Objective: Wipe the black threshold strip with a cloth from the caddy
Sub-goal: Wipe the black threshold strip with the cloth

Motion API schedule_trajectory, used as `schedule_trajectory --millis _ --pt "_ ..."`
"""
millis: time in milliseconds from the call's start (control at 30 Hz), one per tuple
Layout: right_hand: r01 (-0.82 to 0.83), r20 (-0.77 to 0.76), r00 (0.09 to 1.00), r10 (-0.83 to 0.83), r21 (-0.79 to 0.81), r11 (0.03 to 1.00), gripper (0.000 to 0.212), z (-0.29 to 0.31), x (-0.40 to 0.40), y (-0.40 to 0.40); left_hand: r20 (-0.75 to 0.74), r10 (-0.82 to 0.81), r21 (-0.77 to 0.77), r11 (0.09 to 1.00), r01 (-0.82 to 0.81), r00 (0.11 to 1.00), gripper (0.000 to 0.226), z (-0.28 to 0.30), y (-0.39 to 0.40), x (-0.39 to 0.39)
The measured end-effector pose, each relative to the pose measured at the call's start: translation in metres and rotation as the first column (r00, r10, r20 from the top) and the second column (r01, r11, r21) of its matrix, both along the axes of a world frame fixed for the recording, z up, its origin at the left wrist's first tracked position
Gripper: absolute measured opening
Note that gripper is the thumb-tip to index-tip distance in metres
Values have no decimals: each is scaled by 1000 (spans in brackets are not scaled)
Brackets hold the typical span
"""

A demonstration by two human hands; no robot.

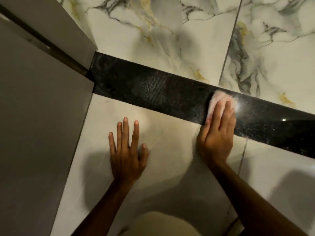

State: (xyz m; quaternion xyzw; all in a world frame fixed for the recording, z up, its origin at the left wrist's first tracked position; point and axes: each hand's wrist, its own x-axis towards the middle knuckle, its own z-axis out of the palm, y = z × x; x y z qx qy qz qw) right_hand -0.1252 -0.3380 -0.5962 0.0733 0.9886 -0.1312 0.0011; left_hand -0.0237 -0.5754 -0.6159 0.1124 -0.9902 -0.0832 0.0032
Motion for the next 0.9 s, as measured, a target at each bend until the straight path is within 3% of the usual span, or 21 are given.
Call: schedule_trajectory --millis 67,100,133,200,267,333,400,500,567,633,667,733,833,900 --pt "206 -17 978 -207 -68 976 63 -2 -44 -37 -17 95 1 995 -95 995 72 -2 -1 0" --pt "217 -13 976 -219 -98 971 64 -4 -63 -60 -23 165 -4 986 -166 986 72 -3 -1 0" --pt "149 -9 988 -151 -118 982 64 -7 -76 -83 -27 223 -9 975 -224 974 72 -4 0 -1" --pt "-183 -35 983 180 -140 973 65 -9 -79 -121 -28 249 -20 968 -250 968 72 -5 2 -1" --pt "-512 -40 858 512 -143 847 64 -9 -58 -128 -16 169 -25 985 -170 985 73 -5 -7 4" --pt "-638 0 766 643 -134 759 63 -7 -24 -102 -3 64 -32 997 -64 998 73 -2 -27 15" --pt "-593 16 801 598 -108 798 62 -3 11 -57 18 23 -17 1000 -23 1000 73 2 -45 24" --pt "-333 44 942 334 -29 942 64 -1 16 -20 38 81 -19 997 -81 996 73 4 -51 25" --pt "-77 18 997 77 -31 997 62 1 -18 -42 32 88 -7 996 -88 996 72 3 -48 24" --pt "30 -3 1000 -30 -118 993 63 0 -58 -88 27 74 -5 997 -74 997 71 1 -48 25" --pt "-27 -15 1000 25 -139 990 63 -3 -75 -116 26 75 -5 997 -75 997 71 0 -50 26" --pt "-297 -25 955 297 -160 941 65 -5 -88 -165 27 83 -3 997 -83 996 70 -1 -52 26" --pt "-692 -35 718 695 -143 708 66 -4 -57 -185 42 71 4 997 -71 997 69 0 -51 26" --pt "-760 -16 646 763 -112 641 63 -2 -19 -153 48 70 -1 998 -70 996 68 2 -53 25"
